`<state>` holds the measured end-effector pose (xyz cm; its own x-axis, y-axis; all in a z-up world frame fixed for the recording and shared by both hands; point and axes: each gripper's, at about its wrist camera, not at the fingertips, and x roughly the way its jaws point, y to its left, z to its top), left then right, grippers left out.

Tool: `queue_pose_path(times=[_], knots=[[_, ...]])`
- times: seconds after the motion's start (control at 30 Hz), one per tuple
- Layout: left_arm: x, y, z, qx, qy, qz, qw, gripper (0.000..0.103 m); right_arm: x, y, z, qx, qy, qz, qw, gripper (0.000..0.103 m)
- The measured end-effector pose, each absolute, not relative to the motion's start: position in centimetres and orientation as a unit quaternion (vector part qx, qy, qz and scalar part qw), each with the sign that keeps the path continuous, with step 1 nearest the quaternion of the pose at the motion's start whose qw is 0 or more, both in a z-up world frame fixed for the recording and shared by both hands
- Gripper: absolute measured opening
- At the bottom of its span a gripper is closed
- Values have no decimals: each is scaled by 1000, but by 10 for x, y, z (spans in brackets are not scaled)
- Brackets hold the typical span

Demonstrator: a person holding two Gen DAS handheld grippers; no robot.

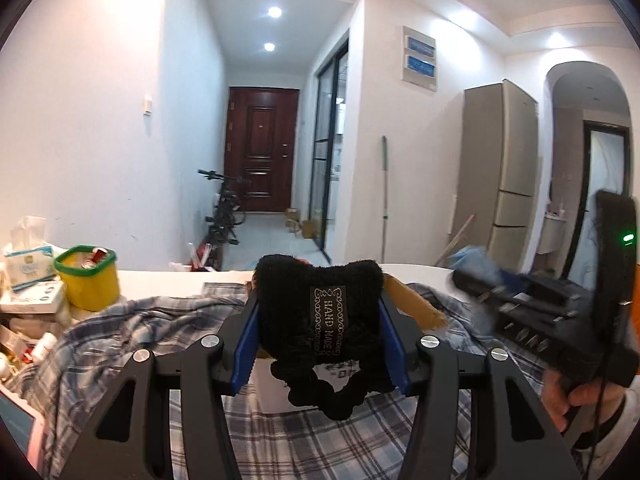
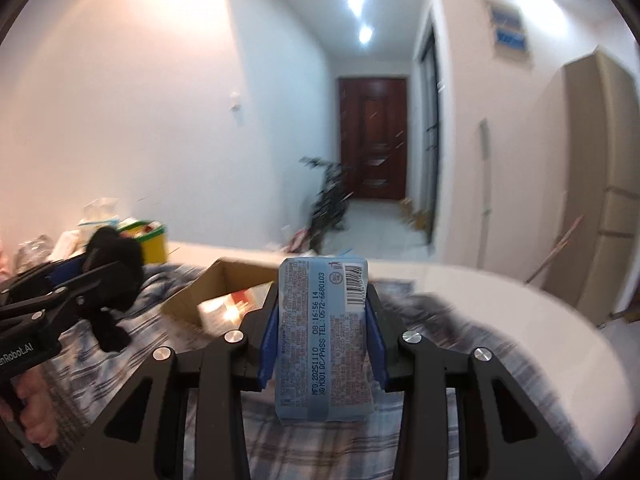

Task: Organize objects
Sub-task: 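Lift the black cloth item and light blue box up over the cardboard box, then lower the black cloth item into the box and open the left tool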

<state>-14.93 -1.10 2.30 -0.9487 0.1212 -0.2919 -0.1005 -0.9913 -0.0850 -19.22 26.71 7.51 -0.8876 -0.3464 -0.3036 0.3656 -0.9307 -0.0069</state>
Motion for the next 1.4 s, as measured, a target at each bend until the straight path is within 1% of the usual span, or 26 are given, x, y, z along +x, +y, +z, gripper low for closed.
queue_pose_path(times=[0.1,0.17,0.3,0.5,0.57,0.63,0.77,0.87,0.93,1.03,1.13,1.23,1.4], knots=[[-146,-19,36,-146,-62,985,64,56,-176,276,98,107,29,-980,168,37],[-143,-21,47,-133,-54,989,39,56,-168,278,115,90,31,-981,168,37],[-139,-22,74,-121,-51,991,40,56,-158,274,143,72,43,-982,167,37],[-133,-19,131,-88,-49,992,76,56,-152,260,195,44,44,-984,169,37],[-130,-16,151,-61,-46,995,67,56,-150,259,217,28,24,-985,168,37],[-125,-13,170,-36,-43,997,53,56,-149,262,240,7,-12,-984,175,37],[-124,-12,192,-25,-50,997,60,56,-154,261,271,-14,-45,-985,165,37],[-121,-14,192,-16,-46,997,60,56,-159,264,270,-1,-54,-985,165,36],[-119,-19,184,-10,-52,997,53,56,-161,263,257,11,-44,-984,172,36],[-129,-18,175,-31,-35,997,58,56,-169,261,236,22,-38,-986,159,36],[-141,-16,169,-44,-35,997,49,56,-182,259,226,37,-27,-987,152,36],[-156,-14,161,-66,-26,996,52,56,-190,258,219,59,-19,-985,162,36],[-178,-16,146,-97,-31,994,46,56,-209,267,209,83,-34,-985,146,36]])
